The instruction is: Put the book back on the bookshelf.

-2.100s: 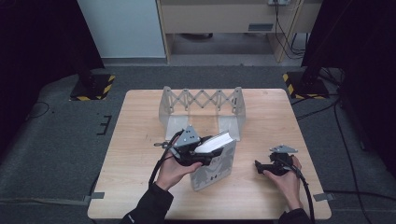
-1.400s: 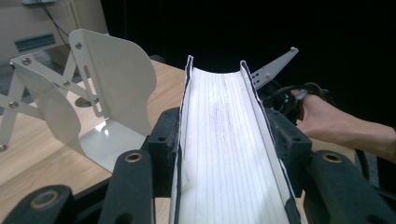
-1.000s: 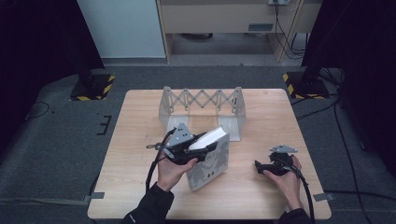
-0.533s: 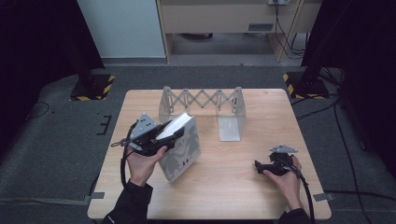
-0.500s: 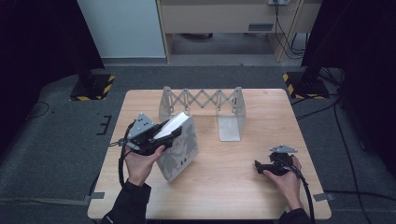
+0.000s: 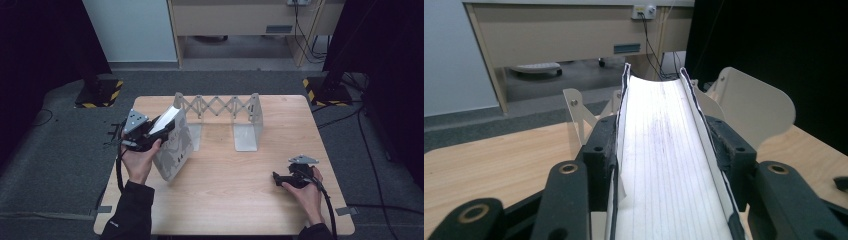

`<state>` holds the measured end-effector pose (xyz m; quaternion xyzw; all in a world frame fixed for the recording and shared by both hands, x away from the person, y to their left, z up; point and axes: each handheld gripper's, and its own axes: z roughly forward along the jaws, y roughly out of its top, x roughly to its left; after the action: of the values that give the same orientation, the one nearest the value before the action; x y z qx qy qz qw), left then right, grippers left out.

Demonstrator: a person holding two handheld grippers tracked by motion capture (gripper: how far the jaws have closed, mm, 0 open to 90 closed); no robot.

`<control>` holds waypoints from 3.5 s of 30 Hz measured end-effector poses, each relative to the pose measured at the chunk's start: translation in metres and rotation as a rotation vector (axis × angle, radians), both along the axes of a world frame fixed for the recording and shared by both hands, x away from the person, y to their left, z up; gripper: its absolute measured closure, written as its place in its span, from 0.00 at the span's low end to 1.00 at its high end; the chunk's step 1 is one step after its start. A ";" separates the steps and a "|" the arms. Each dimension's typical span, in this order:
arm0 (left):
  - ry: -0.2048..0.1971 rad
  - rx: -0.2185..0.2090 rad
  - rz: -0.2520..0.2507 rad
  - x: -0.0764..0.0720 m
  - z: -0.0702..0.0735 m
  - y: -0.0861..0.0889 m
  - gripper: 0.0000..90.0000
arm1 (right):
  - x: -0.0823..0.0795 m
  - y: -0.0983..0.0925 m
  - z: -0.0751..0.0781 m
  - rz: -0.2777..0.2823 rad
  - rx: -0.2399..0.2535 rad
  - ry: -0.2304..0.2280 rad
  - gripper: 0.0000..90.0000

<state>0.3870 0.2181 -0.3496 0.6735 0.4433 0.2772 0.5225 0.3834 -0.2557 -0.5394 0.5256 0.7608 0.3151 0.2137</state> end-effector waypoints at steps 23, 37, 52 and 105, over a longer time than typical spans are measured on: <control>0.023 -0.002 0.121 0.072 -0.018 -0.033 0.58 | 0.000 0.000 0.000 0.001 0.002 0.002 0.01; 0.041 0.028 0.146 0.098 -0.023 -0.053 0.58 | 0.000 0.000 0.000 0.001 0.001 0.001 0.01; 0.056 0.039 0.178 0.116 -0.036 -0.059 0.58 | 0.000 0.000 0.000 0.002 0.002 0.002 0.01; 0.059 -0.029 0.002 0.041 -0.108 -0.040 0.49 | 0.000 0.000 0.000 0.000 -0.001 -0.002 0.01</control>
<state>0.4278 0.1782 -0.4572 0.6735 0.4631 0.2514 0.5185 0.3834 -0.2553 -0.5394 0.5252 0.7607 0.3152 0.2149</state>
